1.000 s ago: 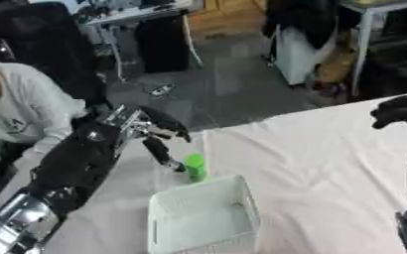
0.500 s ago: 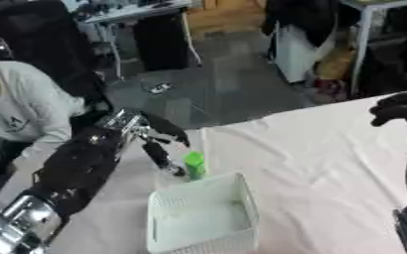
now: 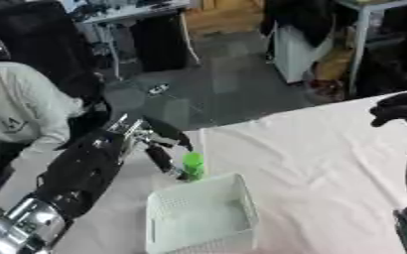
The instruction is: Pick up objects on the table and place them in the box.
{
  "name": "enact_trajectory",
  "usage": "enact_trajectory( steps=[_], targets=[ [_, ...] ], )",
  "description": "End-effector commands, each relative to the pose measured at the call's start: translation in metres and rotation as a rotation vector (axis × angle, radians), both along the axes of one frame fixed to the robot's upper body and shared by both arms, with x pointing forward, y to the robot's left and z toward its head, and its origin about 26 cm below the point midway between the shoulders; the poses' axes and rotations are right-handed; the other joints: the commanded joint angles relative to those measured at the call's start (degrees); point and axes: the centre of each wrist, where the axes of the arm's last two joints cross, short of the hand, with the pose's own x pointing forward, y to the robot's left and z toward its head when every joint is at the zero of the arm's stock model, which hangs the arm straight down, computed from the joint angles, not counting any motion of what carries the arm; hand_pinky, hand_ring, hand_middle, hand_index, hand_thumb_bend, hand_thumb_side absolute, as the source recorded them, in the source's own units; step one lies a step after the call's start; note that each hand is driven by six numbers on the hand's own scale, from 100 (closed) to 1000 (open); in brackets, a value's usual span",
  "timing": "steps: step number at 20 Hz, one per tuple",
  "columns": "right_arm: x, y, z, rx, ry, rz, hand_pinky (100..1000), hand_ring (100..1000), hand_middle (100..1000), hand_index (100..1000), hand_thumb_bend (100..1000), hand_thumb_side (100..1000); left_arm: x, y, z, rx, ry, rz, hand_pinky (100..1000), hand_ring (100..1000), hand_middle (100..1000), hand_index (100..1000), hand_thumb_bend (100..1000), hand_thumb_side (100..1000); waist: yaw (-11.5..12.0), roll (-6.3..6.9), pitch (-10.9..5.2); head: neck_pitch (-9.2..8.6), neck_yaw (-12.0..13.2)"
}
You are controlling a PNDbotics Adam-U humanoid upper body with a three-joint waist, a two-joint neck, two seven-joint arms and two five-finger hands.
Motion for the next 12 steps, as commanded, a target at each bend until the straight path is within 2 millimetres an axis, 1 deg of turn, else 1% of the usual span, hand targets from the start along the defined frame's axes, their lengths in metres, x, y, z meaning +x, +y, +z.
enact_trajectory(
  steps=[1,7,12],
  targets=[
    [-0.0008,0.0055,0.0128,0.003,-0.041,0.018,393,518,545,555,100,1000,0.0020,0.0029,0.0162,0.262,0.228,-0.253,1000,1000,1000,1000,757,840,0.0,-0.25,-0.39,-0.88,0.9],
    [-0.0011,0.0075,0.0141,0.005,-0.045,0.026,393,518,545,555,100,1000,0.0014,0.0051,0.0159,0.288,0.198,-0.226,1000,1000,1000,1000,768,834,-0.3,-0.24,-0.10,-1.16,2.1],
    [-0.0012,0.0084,0.0152,0.006,-0.048,0.029,393,518,544,555,100,1000,0.0013,0.0078,0.0166,0.299,0.167,-0.201,1000,1000,1000,1000,767,832,-0.6,-0.18,0.19,-1.54,2.5]
  ],
)
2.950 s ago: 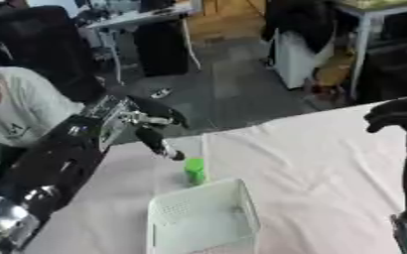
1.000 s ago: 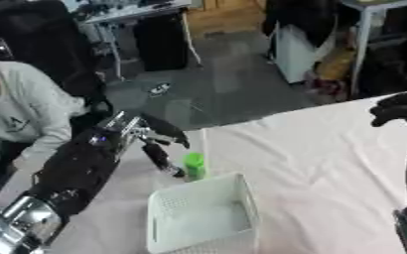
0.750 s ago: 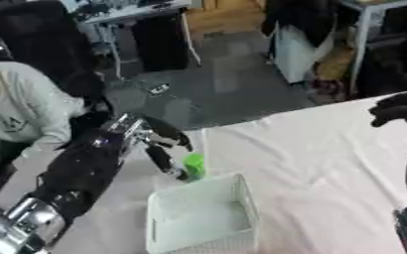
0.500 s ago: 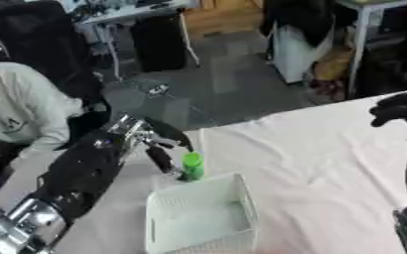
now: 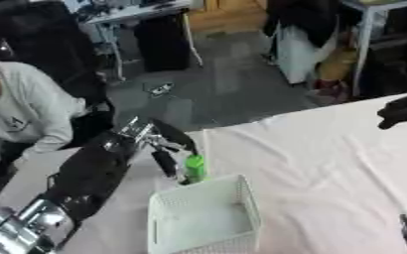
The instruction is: Pick up objects on the table and place them in the box.
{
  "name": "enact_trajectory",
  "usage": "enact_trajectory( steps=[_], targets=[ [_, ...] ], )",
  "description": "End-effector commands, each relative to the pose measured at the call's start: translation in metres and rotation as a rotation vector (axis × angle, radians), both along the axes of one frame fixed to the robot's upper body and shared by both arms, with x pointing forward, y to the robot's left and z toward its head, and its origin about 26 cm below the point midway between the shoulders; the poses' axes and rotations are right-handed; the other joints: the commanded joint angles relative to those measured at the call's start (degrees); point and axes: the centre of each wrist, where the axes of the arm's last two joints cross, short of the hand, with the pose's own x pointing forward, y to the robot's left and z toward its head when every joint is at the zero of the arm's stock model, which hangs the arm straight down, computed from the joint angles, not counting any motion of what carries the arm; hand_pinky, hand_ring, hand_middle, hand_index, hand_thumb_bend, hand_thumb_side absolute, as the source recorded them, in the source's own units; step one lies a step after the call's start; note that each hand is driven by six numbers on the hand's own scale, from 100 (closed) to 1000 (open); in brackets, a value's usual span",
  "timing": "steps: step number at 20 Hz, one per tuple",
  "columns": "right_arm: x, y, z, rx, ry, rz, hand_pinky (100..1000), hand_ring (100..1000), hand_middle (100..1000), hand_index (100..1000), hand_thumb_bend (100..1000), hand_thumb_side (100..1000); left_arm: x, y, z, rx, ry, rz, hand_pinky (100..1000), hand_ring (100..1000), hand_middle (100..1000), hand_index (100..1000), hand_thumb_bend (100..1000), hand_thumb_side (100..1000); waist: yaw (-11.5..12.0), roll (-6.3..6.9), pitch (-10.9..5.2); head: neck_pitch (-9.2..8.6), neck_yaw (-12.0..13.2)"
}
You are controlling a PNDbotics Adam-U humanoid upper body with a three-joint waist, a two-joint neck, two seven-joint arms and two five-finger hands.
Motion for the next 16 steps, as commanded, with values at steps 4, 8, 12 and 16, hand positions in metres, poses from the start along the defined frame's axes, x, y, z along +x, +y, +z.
enact_trajectory(
  steps=[4,8,12,16],
  targets=[
    [-0.0010,0.0071,0.0139,0.010,-0.044,0.023,393,518,544,555,100,1000,0.0012,0.0109,0.0136,0.194,0.181,-0.145,1000,1000,1000,1000,759,831,-0.2,-0.25,-0.23,-1.08,1.0],
    [-0.0010,0.0069,0.0140,0.010,-0.044,0.021,393,518,544,555,100,1000,0.0011,0.0124,0.0124,0.179,0.169,-0.143,1000,1000,1000,1000,745,831,-0.2,-0.25,-0.15,-1.22,0.8],
    [-0.0007,0.0057,0.0134,0.008,-0.042,0.017,393,518,544,555,100,1000,0.0016,0.0154,0.0147,0.147,0.162,-0.143,1000,1000,1000,1000,724,834,0.1,-0.23,-0.22,-1.03,0.2],
    [-0.0003,0.0042,0.0122,0.004,-0.039,0.010,393,518,544,555,100,1000,0.0019,0.0191,0.0204,0.094,0.160,-0.142,1000,1000,1000,1000,697,839,0.5,-0.18,-0.39,-0.87,-0.1]
  ],
)
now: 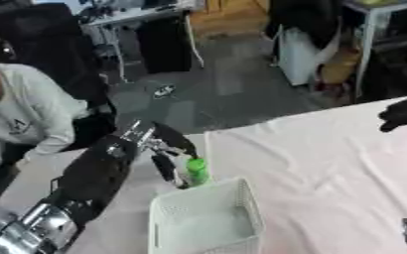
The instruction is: Pick up objects on the table and place them in the box.
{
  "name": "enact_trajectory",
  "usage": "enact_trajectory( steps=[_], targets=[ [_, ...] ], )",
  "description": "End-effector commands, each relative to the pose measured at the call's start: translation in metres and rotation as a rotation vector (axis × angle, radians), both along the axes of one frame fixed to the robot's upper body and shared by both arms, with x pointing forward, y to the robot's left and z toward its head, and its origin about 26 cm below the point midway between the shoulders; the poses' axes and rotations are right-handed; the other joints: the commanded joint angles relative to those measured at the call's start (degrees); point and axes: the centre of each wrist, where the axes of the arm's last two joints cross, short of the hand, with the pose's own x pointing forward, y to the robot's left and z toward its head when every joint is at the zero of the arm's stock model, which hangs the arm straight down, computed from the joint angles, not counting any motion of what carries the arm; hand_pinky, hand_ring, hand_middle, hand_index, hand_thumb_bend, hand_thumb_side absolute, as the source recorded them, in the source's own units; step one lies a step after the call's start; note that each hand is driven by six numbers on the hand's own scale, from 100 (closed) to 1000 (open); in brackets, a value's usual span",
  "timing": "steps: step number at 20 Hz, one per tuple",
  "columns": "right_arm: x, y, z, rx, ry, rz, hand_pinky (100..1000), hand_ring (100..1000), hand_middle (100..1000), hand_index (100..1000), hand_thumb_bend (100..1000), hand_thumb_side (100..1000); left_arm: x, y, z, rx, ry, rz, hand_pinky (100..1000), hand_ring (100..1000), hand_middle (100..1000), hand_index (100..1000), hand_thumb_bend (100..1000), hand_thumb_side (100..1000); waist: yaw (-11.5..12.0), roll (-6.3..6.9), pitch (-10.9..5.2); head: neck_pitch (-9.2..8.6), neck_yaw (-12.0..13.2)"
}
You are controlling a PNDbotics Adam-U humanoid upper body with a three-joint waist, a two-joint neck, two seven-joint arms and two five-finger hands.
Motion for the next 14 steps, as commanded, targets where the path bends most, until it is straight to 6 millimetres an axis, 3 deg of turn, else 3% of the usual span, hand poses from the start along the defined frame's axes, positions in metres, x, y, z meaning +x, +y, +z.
enact_trajectory(
  steps=[1,8,14],
  targets=[
    [-0.001,0.000,0.008,0.000,-0.027,-0.001,393,518,544,555,100,1000,0.002,0.013,0.022,0.119,0.170,-0.132,1000,1000,1000,1000,692,840,0.3,-0.28,-0.78,-0.25,-0.4],
    [-0.001,0.001,0.008,0.001,-0.029,0.001,393,518,544,555,100,1000,0.003,0.006,0.043,0.124,0.129,-0.094,1000,1000,1000,1000,711,843,0.2,-0.28,-0.73,-0.36,-0.1],
    [-0.002,0.007,0.013,0.021,-0.043,0.020,394,518,544,555,100,1000,0.002,0.004,0.033,0.120,0.132,-0.051,1000,1000,1000,1000,719,863,-1.2,-0.38,-0.02,-1.39,1.7]
  ],
)
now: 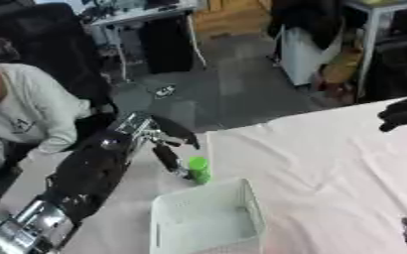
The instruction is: Pick up objects on the table and place them in the box.
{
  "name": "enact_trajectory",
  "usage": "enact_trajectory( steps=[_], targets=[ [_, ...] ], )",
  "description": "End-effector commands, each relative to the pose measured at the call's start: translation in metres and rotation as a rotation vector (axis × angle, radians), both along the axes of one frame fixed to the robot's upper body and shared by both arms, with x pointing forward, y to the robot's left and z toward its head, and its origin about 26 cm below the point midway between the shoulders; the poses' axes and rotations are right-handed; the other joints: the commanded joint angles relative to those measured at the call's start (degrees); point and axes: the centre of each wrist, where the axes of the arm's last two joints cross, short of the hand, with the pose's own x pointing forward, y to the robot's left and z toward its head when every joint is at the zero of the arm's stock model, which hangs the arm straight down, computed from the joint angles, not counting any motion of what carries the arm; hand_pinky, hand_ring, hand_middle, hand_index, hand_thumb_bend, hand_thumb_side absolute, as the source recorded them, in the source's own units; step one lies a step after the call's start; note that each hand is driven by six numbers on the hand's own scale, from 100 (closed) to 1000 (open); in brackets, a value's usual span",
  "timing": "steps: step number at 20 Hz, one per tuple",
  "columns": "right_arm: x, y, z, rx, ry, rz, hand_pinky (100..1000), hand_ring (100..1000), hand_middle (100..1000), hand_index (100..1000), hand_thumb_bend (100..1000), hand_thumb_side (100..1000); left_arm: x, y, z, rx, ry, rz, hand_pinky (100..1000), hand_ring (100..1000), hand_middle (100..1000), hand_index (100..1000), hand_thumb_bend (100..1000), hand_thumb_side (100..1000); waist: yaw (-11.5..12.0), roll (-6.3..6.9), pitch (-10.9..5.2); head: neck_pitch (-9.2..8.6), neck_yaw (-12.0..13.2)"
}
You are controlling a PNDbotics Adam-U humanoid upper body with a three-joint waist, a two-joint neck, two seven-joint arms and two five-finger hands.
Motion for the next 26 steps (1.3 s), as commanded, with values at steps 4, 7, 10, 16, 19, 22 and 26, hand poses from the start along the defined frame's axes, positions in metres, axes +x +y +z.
enact_trajectory(
  steps=[4,7,10,16,19,22,26],
  targets=[
    [-0.003,0.007,0.014,0.025,-0.045,0.024,394,518,544,555,100,1000,0.002,0.009,0.009,0.147,0.165,-0.098,1000,1000,1000,1000,729,860,-0.5,-0.30,-0.08,-1.10,1.4],
    [-0.003,0.009,0.015,0.024,-0.048,0.033,394,517,544,555,100,1000,0.003,0.010,0.008,0.150,0.164,-0.089,1000,1000,1000,1000,727,860,-0.7,-0.24,0.11,-1.36,1.5],
    [-0.003,0.012,0.016,0.019,-0.049,0.045,394,517,544,555,100,1000,0.003,0.011,0.005,0.148,0.161,-0.088,1000,1000,1000,1000,726,862,-0.9,-0.21,0.25,-1.60,1.5],
    [-0.003,0.013,0.016,0.015,-0.050,0.055,395,517,544,555,100,1000,0.002,0.013,-0.001,0.147,0.160,-0.083,1000,1000,1000,1000,720,859,-1.0,-0.18,0.38,-1.77,1.8],
    [-0.004,0.014,0.017,0.016,-0.052,0.059,395,517,544,555,100,1000,0.001,0.015,-0.006,0.146,0.167,-0.079,1000,1000,1000,1000,729,844,-1.1,-0.12,0.48,-1.85,1.9],
    [-0.004,0.015,0.018,0.017,-0.056,0.063,395,517,544,555,100,1000,0.001,0.016,-0.010,0.145,0.176,-0.073,1000,1000,1000,1000,729,821,-1.3,-0.05,0.62,-1.94,2.0],
    [-0.004,0.016,0.020,0.019,-0.060,0.066,394,517,544,555,100,1000,0.001,0.017,-0.013,0.142,0.181,-0.063,1000,1000,1000,1000,703,784,-1.5,0.06,0.83,-2.05,2.3]
  ],
)
